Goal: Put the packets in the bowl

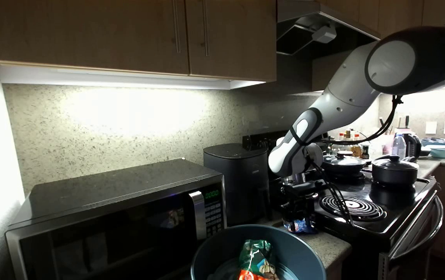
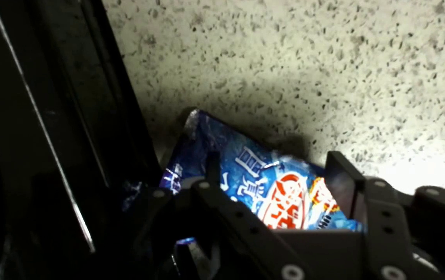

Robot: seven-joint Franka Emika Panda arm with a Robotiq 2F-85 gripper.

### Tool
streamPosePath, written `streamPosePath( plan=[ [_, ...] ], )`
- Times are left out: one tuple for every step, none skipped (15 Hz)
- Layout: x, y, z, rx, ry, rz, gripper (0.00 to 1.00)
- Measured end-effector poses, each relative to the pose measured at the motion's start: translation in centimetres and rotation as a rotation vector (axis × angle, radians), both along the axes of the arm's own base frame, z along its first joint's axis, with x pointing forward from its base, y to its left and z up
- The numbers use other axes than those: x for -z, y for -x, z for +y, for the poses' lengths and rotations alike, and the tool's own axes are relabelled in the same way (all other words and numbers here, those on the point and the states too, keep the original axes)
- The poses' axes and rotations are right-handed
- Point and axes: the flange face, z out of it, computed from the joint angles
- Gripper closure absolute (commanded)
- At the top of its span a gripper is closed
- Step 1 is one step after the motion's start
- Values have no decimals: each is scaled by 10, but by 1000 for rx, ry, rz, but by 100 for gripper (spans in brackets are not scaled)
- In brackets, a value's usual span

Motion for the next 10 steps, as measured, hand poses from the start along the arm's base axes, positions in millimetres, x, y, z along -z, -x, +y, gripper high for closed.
streamPosePath(
  plan=[
    [1,-1,0,0,-1,5,66],
    [1,-2,-1,0,-3,11,74],
    [2,-3,-1,1,-4,16,80],
    [2,-4,-3,3,-6,23,85],
    [1,-4,-4,5,-8,28,92],
    [1,-5,-5,7,-10,32,95],
    [0,-6,-6,8,-11,36,96],
    [0,-7,-6,8,-13,40,98],
    [0,-8,-6,8,-15,43,99],
    [0,-9,-6,8,-18,45,100]
  ],
)
